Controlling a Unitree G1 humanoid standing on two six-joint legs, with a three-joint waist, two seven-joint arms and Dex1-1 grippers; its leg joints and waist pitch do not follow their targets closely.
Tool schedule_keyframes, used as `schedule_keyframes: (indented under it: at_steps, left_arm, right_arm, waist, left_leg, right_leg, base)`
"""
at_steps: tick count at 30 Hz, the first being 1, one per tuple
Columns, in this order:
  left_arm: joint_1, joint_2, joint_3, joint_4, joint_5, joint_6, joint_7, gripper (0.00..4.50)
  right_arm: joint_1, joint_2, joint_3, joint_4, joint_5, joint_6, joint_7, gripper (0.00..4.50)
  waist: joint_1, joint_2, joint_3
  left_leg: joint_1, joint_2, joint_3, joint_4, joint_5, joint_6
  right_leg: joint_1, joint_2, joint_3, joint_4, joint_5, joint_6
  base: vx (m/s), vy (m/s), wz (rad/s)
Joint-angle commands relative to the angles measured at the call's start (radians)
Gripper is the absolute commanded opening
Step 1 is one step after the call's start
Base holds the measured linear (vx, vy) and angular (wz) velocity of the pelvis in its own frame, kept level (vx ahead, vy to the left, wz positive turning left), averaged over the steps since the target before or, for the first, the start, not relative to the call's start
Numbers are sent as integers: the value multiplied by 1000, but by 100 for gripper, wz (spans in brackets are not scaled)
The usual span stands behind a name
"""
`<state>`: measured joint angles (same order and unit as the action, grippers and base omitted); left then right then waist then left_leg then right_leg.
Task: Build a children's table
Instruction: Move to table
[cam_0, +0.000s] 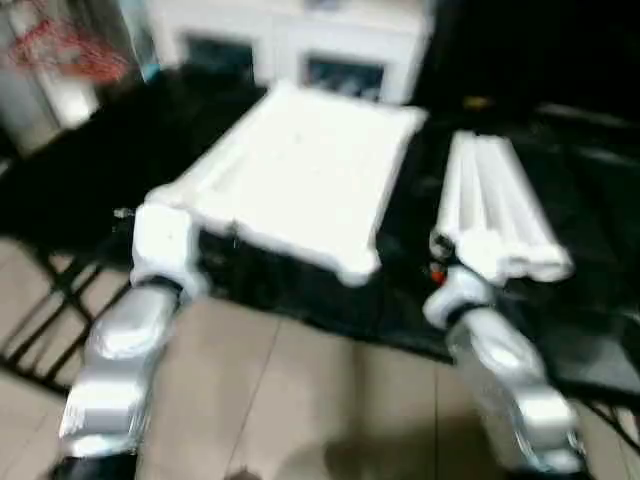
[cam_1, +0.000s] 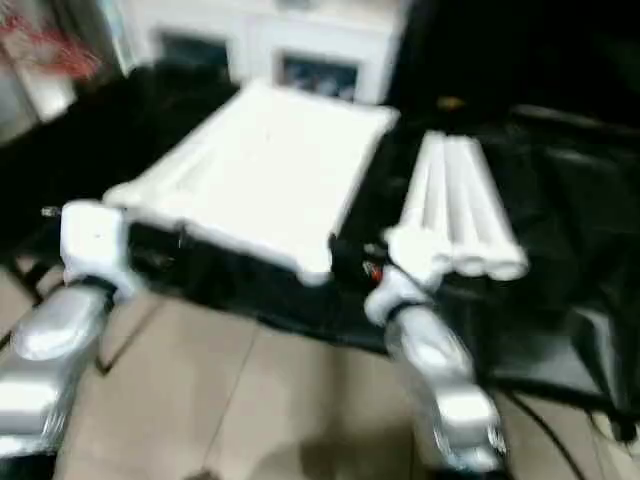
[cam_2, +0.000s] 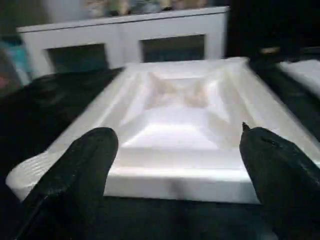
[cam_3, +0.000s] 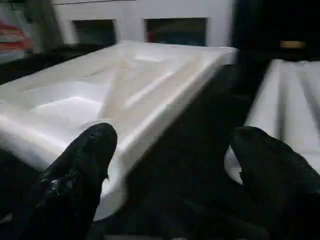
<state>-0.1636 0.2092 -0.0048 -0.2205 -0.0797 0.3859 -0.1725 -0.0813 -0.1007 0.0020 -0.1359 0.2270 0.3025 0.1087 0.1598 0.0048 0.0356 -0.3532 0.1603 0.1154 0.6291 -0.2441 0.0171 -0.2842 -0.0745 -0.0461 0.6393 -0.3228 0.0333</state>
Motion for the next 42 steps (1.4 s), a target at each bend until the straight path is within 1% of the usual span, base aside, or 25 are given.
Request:
schedule_keyframes:
  at_steps: [1,3,6,8,9,10,12,14,15,17,20,21,24,25,26,27,28,30,33,34,35,37,40,41,42]
  left_arm:
    - [-9,11,27,7,-4,15,-1,443]
    - [-12,7,23,10,-1,14,0,443]
    - [-17,1,24,9,4,17,-4,443]
    - [-20,0,23,10,4,18,0,443]
    - [-23,-3,24,13,4,17,12,443]
    - [-24,-5,25,13,1,17,17,443]
    - [-27,-7,26,15,0,19,23,443]
    - [-31,-9,27,18,1,20,26,443]
    - [-39,-10,30,30,6,16,24,443]
    - [-47,-9,34,38,7,13,21,443]
    - [-57,-8,36,46,9,10,21,443]
    - [-61,-6,34,50,9,9,22,443]
    - [-67,-5,29,53,8,9,22,443]
    - [-72,-7,24,61,10,5,15,443]
    - [-73,-7,24,62,10,5,15,443]
    - [-76,-7,19,66,11,2,11,443]
    - [-78,-7,16,69,11,1,8,443]
    - [-82,-7,10,77,13,-4,1,443]
    - [-92,-9,1,88,18,-9,-1,443]
    - [-93,-9,1,89,18,-9,-1,443]
    - [-97,-9,-1,93,15,-10,0,443]
    - [-100,-9,0,97,13,-12,-2,443]
    - [-101,-9,-1,105,16,-16,-10,443]
    - [-99,-4,-4,106,13,-22,-27,443]
    - [-99,-2,-5,106,12,-23,-34,443]
  right_arm:
    - [-16,20,21,-8,-2,-3,-1,409]
    - [-15,24,22,-7,-7,-10,-2,409]
    - [-21,26,29,-3,-12,-16,-4,409]
    - [-25,24,29,0,-15,-16,-1,409]
    - [-35,25,28,5,-17,-14,3,409]
    - [-40,26,27,8,-20,-13,4,409]
    - [-47,29,27,12,-22,-10,5,409]
    - [-54,30,26,15,-24,-7,5,409]
    - [-66,32,27,22,-23,-6,2,409]
    - [-71,33,30,25,-23,-6,0,409]
    - [-74,33,31,27,-24,-6,0,409]
    - [-76,32,28,28,-28,-5,0,409]
    - [-79,38,15,30,-34,-1,0,409]
    - [-80,42,6,29,-18,10,-4,409]
    - [-80,43,6,29,-18,10,-4,409]
    - [-77,41,3,25,-12,10,-4,409]
    - [-76,39,3,22,-12,11,-3,409]
    - [-70,35,2,14,-9,14,-2,409]
    - [-68,27,-3,11,-11,17,4,409]
    - [-68,27,-4,11,-12,17,5,409]
    - [-68,26,-8,11,-16,19,8,409]
    - [-70,27,-10,10,-22,21,12,409]
    - [-71,11,7,3,-16,25,35,409]
    - [-71,-6,25,-5,-14,31,61,409]
    - [-72,-11,29,-6,-14,32,66,409]
  waist:
    - [23,-11,-34]
    - [2,24,-61]
    - [-48,15,-70]
    - [-47,-12,-61]
    - [-2,-46,-40]
    - [30,-51,-44]
    - [33,-24,-42]
    - [4,22,-53]
    - [-26,39,-64]
    - [-53,18,-76]
    - [-45,-21,-51]
    - [13,-68,-34]
    - [30,-58,-29]
    - [31,-36,-28]
    - [21,-5,-31]
    - [23,37,-35]
    - [-15,37,-49]
    - [-7,33,-47]
    - [-8,-17,-34]
    - [23,-49,-23]
    - [74,-69,-44]
    - [90,-71,-43]
    - [72,-19,-38]
    - [44,31,-48]
    - [2,86,-50]
  left_leg:
    - [-54,24,12,-67,25,21]
    - [50,41,-11,-109,5,63]
    - [178,129,-129,-94,128,430]
    - [136,96,-101,-85,144,435]
    - [-3,-35,7,-25,64,309]
    - [-55,-32,4,32,-19,187]
    - [-75,4,-10,1,36,66]
    - [7,39,-33,-96,86,69]
    - [132,82,-99,-101,64,210]
    - [192,146,-179,-93,171,455]
    - [106,39,-84,-86,65,367]
    - [2,-66,-6,39,-133,159]
    - [-64,-37,-39,77,0,18]
    - [-52,-17,-37,34,51,4]
    - [21,-6,-17,-13,14,-66]
    - [99,60,-27,-112,-108,-149]
    - [172,162,-92,-160,-350,-173]
    - [178,188,-61,-171,-385,-159]
    - [194,85,104,-150,-409,-131]
    - [119,-38,138,-45,-413,-127]
    - [39,-55,60,72,-258,-98]
    - [-65,-61,-15,130,-87,-162]
    - [-67,-40,-70,54,77,-232]
    - [-66,-31,-74,-89,230,-91]
    - [18,79,-178,-144,-118,-53]
  right_leg:
    - [80,-87,47,-144,-231,-132]
    - [38,-11,-3,-91,0,-128]
    - [-115,-23,-13,28,0,-75]
    - [-95,-47,16,-7,50,-65]
    - [32,-85,81,-99,102,-92]
    - [97,-160,152,-137,45,-163]
    - [106,-124,97,-131,22,-210]
    - [56,-8,-5,-82,32,-140]
    - [-46,18,-36,-8,-4,-101]
    - [-138,-9,-20,83,-85,-6]
    - [-118,-46,41,-11,105,-22]
    - [36,-160,180,-156,-381,-21]
    - [72,-149,170,-147,-399,-168]
    - [61,-127,125,-152,-327,-248]
    - [8,-49,147,-150,-351,-240]
    - [-45,27,89,-101,-277,-149]
    - [-115,22,35,38,-173,-87]
    - [-151,-18,2,85,2,-58]
    - [-150,-41,-3,-9,145,-178]
    - [-37,-61,135,-108,-88,-302]
    - [89,-153,257,-133,-169,-443]
    - [128,-101,272,-90,89,-491]
    - [45,-14,210,-91,269,-367]
    - [41,18,66,-95,134,-242]
    - [-64,64,12,48,-91,-99]
  base:
    - [77,21,-3]
    - [112,36,9]
    - [133,10,9]
    - [79,-25,1]
    - [61,-39,0]
    - [59,-28,15]
    - [71,-18,14]
    - [122,8,3]
    - [155,12,5]
    - [129,-23,-5]
    - [69,-59,-10]
    - [47,-84,-1]
    - [82,-57,-1]
    - [93,-11,1]
    - [88,30,-18]
    - [88,30,-18]
    - [87,72,-51]
    - [100,58,-59]
    - [132,-14,-51]
    - [203,-86,-58]
    - [221,-63,-57]
    - [207,-43,-61]
    - [165,-20,-68]
    - [126,77,-34]
    - [126,77,-34]
